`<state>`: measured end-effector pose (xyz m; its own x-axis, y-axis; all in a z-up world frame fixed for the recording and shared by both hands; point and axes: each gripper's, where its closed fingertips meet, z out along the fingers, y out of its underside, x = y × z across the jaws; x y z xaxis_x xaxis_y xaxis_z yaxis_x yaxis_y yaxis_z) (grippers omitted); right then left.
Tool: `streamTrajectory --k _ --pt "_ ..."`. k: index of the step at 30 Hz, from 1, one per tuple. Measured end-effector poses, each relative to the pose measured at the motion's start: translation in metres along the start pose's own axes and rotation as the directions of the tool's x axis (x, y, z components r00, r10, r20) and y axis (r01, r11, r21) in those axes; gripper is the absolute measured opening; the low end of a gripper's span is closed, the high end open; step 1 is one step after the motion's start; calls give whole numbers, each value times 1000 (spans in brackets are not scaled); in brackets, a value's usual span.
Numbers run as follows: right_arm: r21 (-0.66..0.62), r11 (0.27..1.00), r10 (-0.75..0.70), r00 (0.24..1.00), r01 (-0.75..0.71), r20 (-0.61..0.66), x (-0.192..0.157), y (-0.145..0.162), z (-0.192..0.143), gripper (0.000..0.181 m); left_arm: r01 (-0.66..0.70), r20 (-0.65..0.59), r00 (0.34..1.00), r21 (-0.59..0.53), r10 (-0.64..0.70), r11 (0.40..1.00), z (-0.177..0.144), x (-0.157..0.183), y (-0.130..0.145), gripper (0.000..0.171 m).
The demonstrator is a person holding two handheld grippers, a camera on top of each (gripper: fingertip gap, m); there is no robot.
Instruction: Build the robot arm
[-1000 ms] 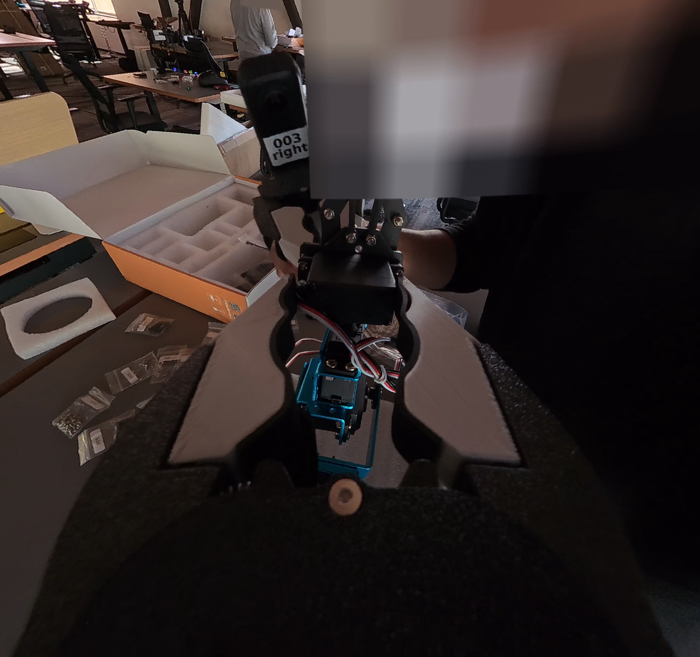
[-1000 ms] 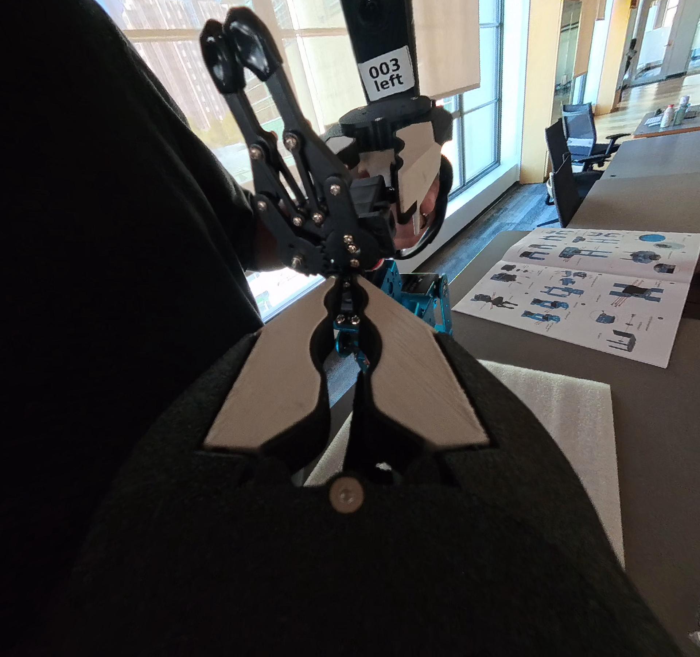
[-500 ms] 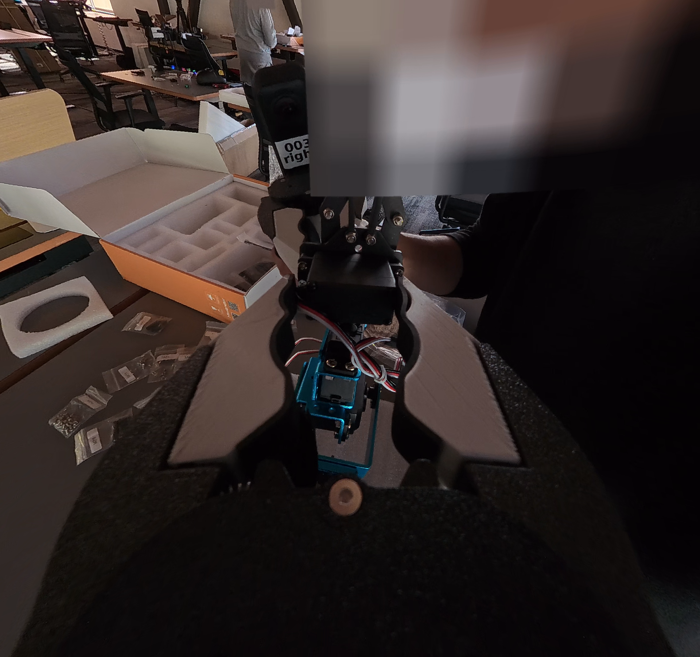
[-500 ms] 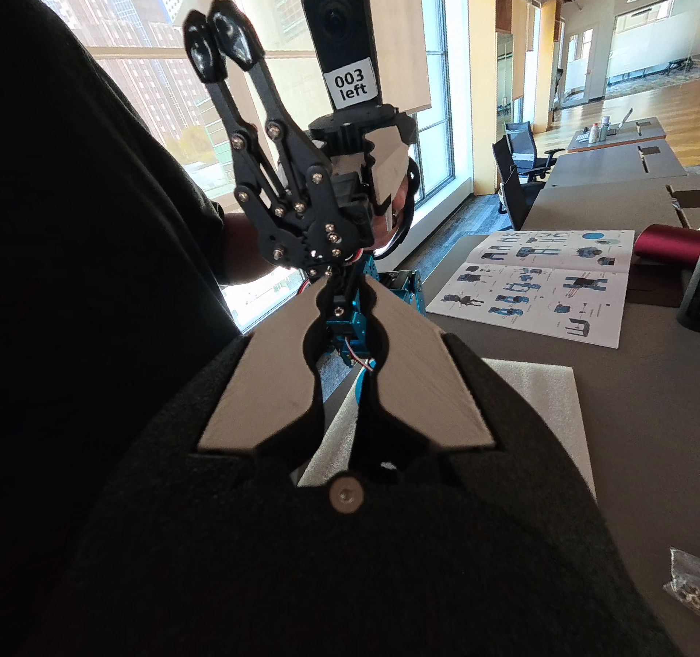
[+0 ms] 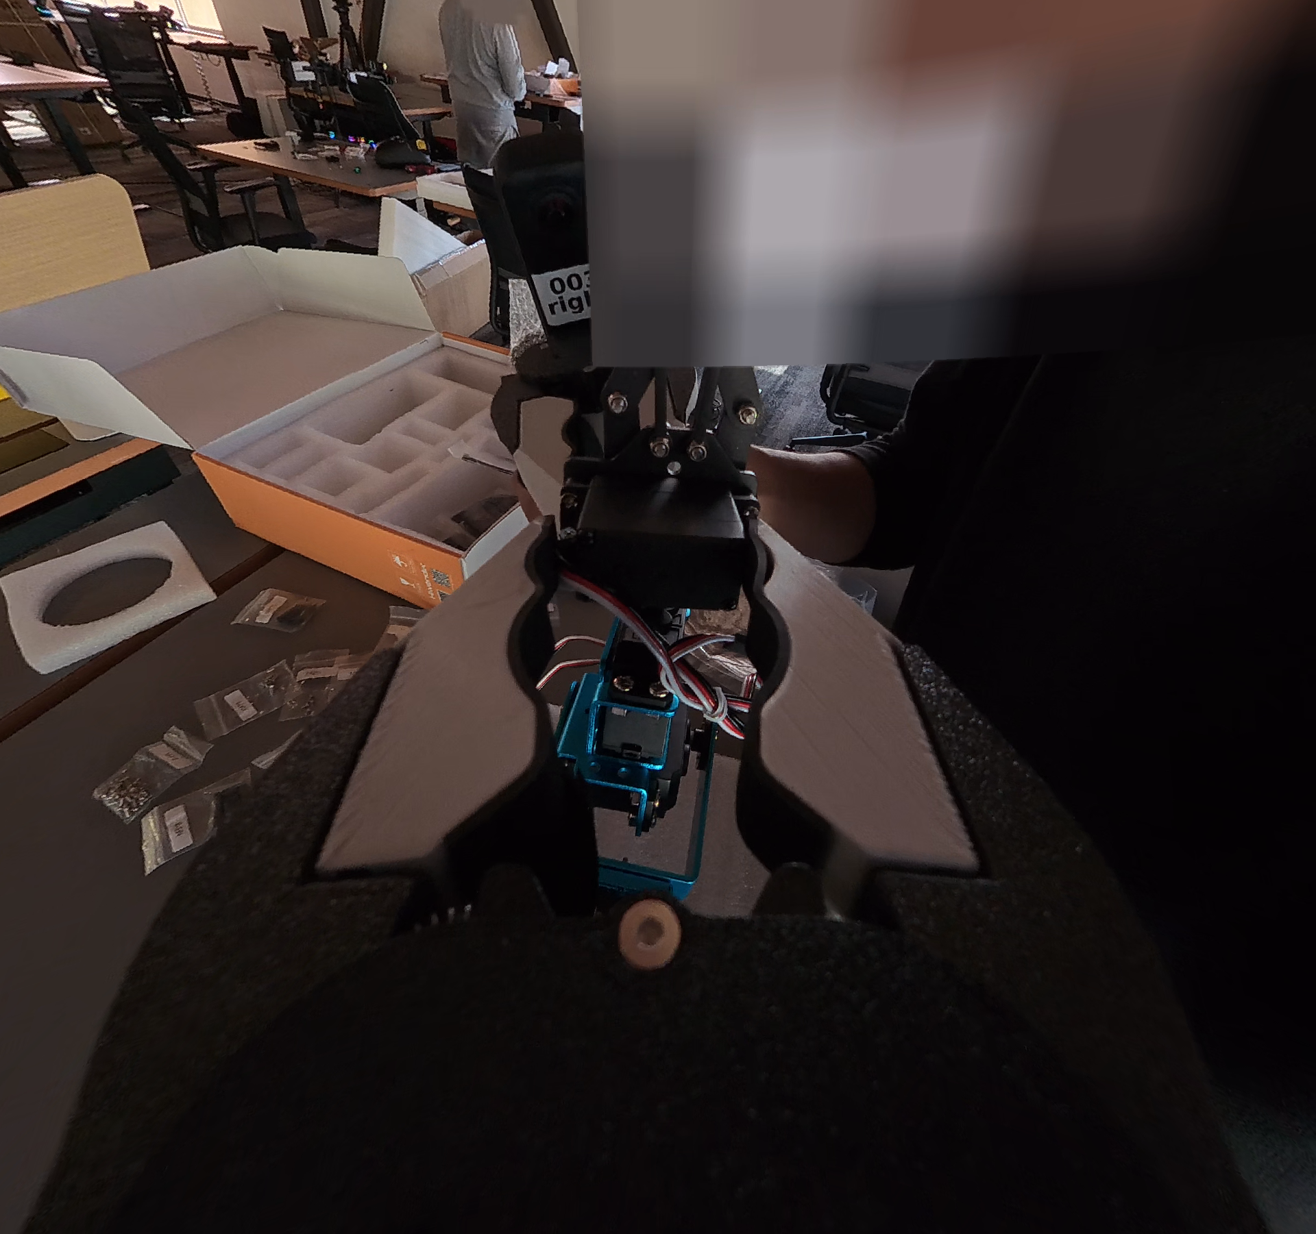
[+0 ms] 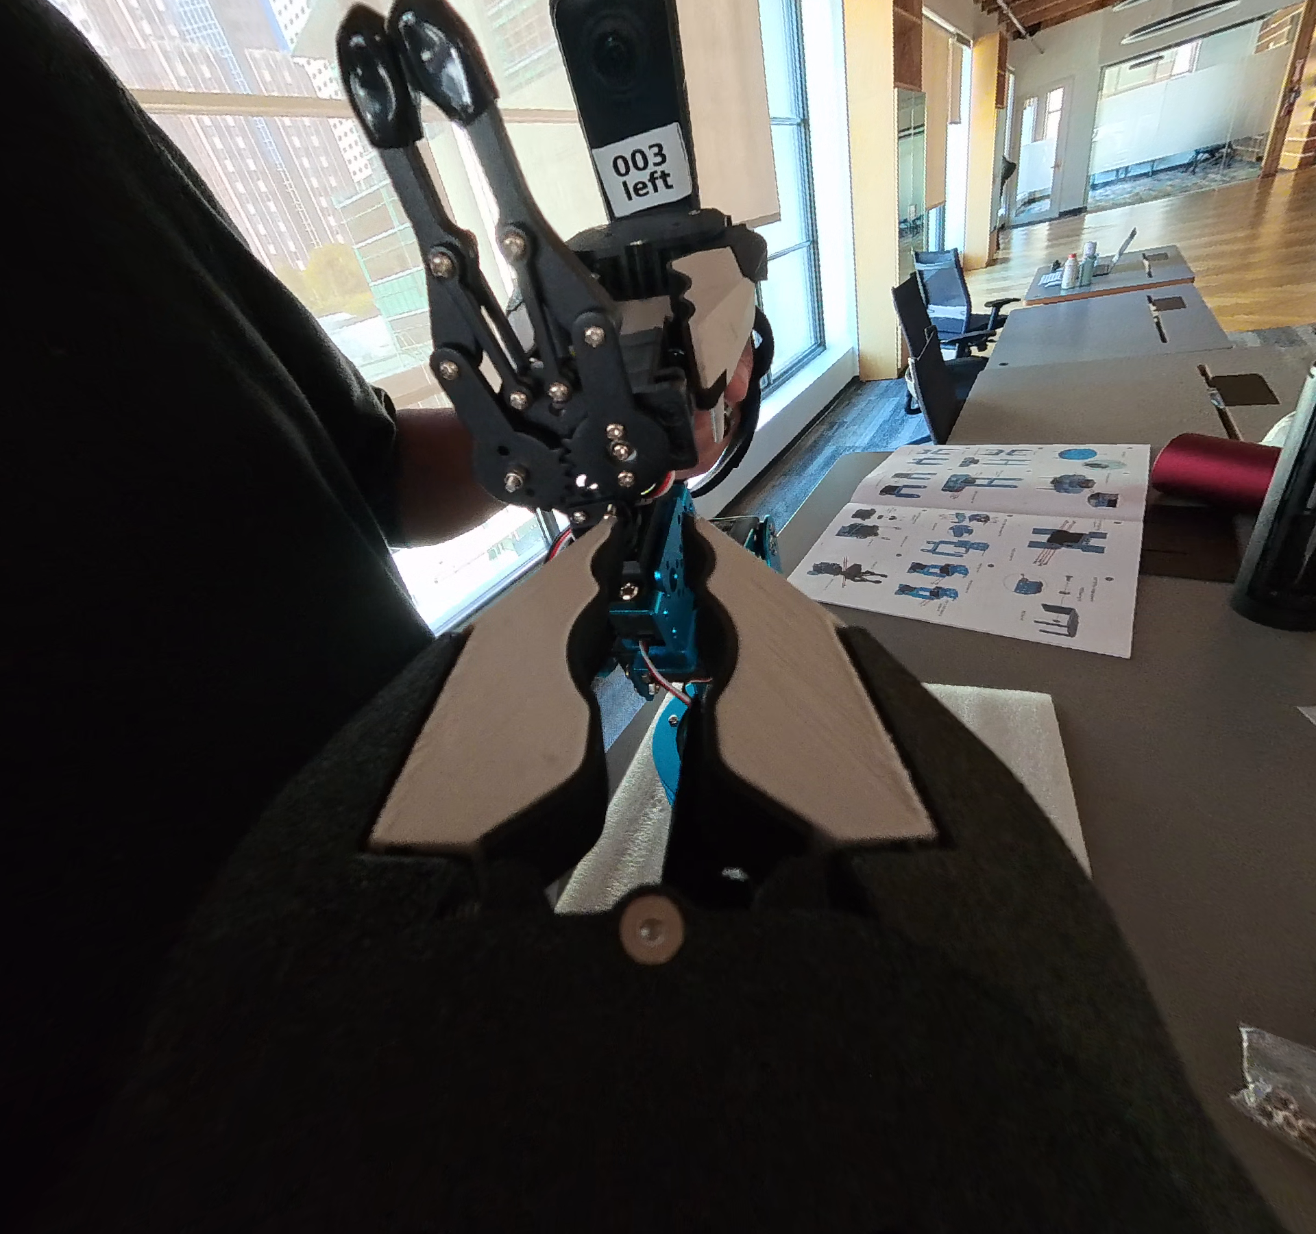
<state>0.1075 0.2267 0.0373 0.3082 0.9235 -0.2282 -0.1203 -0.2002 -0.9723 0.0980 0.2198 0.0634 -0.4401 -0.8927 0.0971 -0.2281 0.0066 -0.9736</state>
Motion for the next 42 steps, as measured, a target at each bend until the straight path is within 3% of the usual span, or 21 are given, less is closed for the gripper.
streamTrajectory --k 8,11,15,18,24,32,42 --pt "26 998 -46 990 50 -133 -2 0 -1 11 -13 5 1000 20 13 1000 1 1 0 51" --pt "67 997 -10 977 24 -212 3 0 -3 19 -24 21 1000 12 24 1000 0 1 0 51" --pt "141 984 -61 954 107 -295 -8 2 -7 31 -33 31 999 10 33 999 1 1 0 51" --pt "169 955 -159 903 243 -399 -20 3 -2 31 -41 33 999 15 41 999 2 1 0 50" --pt "187 917 -178 781 353 -598 -17 0 5 24 -74 32 997 16 74 997 5 2 0 51" --pt "194 905 -132 685 378 -717 -13 1 4 19 -82 36 996 18 81 997 7 3 0 51" --pt "232 911 -85 705 341 -704 -16 -3 2 25 -77 31 997 18 77 997 4 3 0 50"
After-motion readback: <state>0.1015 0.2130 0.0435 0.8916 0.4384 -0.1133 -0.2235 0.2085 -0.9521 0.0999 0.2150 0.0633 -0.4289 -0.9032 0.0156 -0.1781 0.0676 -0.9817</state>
